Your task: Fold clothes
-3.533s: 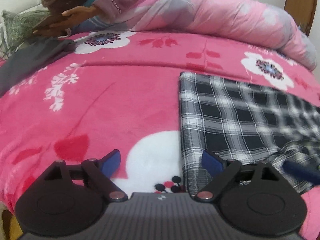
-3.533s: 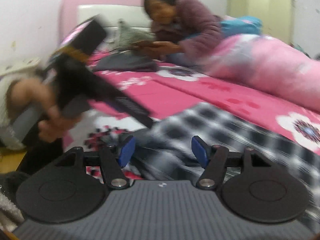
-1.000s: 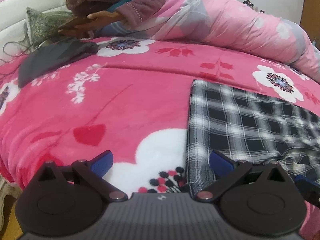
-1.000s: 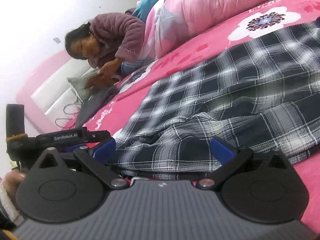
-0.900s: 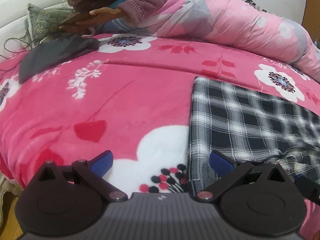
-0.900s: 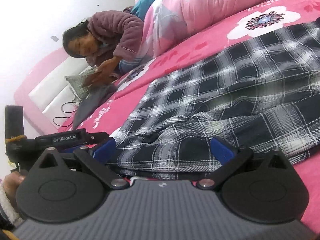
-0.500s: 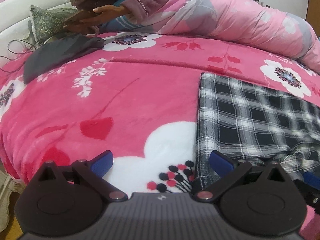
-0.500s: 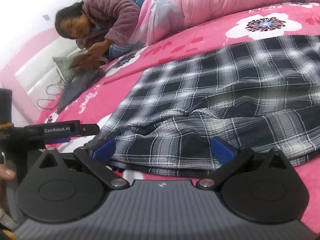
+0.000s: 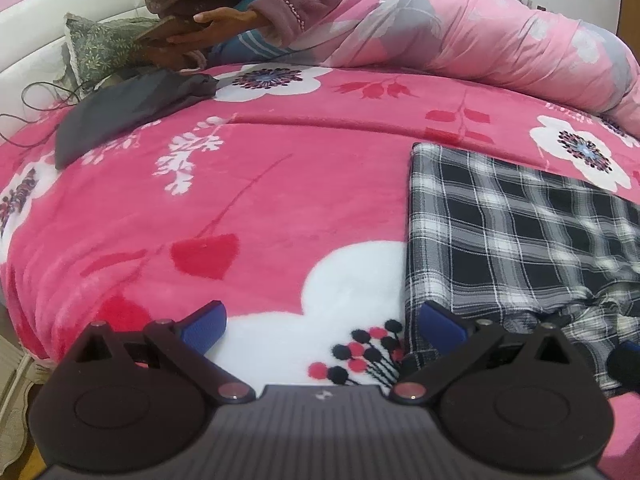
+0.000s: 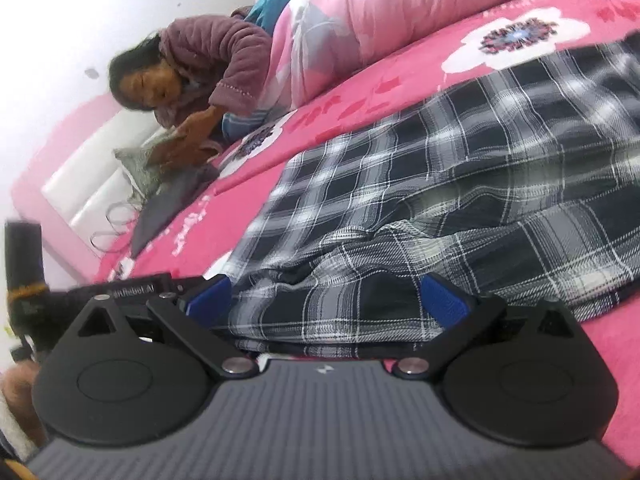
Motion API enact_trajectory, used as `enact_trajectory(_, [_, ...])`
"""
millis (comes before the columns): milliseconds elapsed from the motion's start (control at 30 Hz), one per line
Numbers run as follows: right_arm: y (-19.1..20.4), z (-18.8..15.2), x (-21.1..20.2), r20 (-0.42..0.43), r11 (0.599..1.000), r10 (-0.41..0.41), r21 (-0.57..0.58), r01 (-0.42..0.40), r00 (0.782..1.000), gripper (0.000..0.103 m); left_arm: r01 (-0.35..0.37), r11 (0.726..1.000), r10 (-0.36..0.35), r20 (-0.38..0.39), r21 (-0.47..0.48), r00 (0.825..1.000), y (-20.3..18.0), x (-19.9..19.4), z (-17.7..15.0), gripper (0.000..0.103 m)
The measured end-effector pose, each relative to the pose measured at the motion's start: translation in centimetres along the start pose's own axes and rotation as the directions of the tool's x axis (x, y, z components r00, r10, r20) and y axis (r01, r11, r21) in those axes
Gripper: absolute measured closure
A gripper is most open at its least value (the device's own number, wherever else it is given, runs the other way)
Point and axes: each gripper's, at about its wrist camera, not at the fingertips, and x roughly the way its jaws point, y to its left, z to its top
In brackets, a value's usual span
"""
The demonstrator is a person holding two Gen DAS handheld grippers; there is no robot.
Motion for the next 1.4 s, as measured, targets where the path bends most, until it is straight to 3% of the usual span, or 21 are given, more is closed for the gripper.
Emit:
enact_trajectory(100, [2.2, -0.5, 0.5, -0.015, 0.982, -0.105, -0.159, 0.101, 0.994, 0.001, 0.043, 0.999, -0.043, 0.016, -0.006, 0.999, 0.6, -0.1, 0.0, 0.000])
enact_trajectory(233, [5.9, -1.5, -0.1, 0.042, 0.912, -0.127, -0.389, 0.133, 0.991, 0.001, 0.168, 0.984, -0.165, 0.055, -0.051, 0.985, 2.5, -0.3, 0.4, 0.000])
enact_trajectory(333, [8.9, -2.5, -0.6, 0.105, 0.816, -0.061, -0.568, 0.111, 0.993, 0.001, 0.189, 0.978, -0.182, 0.081, -0.093, 0.980, 3.6, -0.3, 1.0, 0.000])
enact_trajectory(467, [12.0, -3.6, 1.6, 0.127, 0.667, -0.071, -0.731, 0.142, 0.989, 0.002, 0.175, 0.978, -0.165, 0.095, -0.111, 0.982, 4.4, -0.3, 1.6, 0.000])
enact_trajectory(700, [14.6, -4.4, 6.3, 0.084, 0.553, -0.070, -0.826, 0.109, 0.994, 0.007, 0.166, 0.983, -0.159, 0.099, -0.072, 0.982, 4.8, -0.2, 2.4, 0.000])
enact_trajectory(767, [14.7, -5.3, 7.3, 0.087, 0.509, -0.112, -0.851, 0.133, 0.990, 0.017, 0.176, 0.982, -0.168, 0.101, -0.074, 0.981, 5.0, 0.0, 2.5, 0.000])
enact_trajectory(900, [13.7, -5.5, 7.0, 0.100, 0.499, -0.159, -0.850, 0.167, 0.982, 0.028, 0.179, 0.982, -0.172, 0.105, -0.064, 0.979, 5.4, 0.4, 2.9, 0.000])
enact_trajectory(1033, [13.1, -5.9, 6.4, 0.128, 0.449, -0.205, -0.868, 0.209, 0.970, 0.041, 0.187, 0.981, -0.181, 0.110, -0.050, 0.977, 5.3, 0.7, 3.3, 0.000])
enact_trajectory(1167, [13.6, -6.4, 6.9, 0.135, 0.403, -0.201, -0.891, 0.208, 0.970, 0.053, 0.192, 0.980, -0.186, 0.102, -0.056, 0.977, 5.2, 1.1, 3.6, 0.000])
enact_trajectory(1333, [14.4, -6.9, 5.7, 0.117, 0.351, -0.141, -0.922, 0.160, 0.983, 0.052, 0.181, 0.982, -0.175, 0.104, -0.056, 0.979, 5.5, 1.1, 3.7, 0.000])
enact_trajectory(1400, [14.3, -7.4, 5.0, 0.108, 0.302, -0.148, -0.942, 0.149, 0.983, 0.051, 0.182, 0.981, -0.175, 0.102, -0.060, 0.979, 5.6, 1.3, 3.6, 0.000])
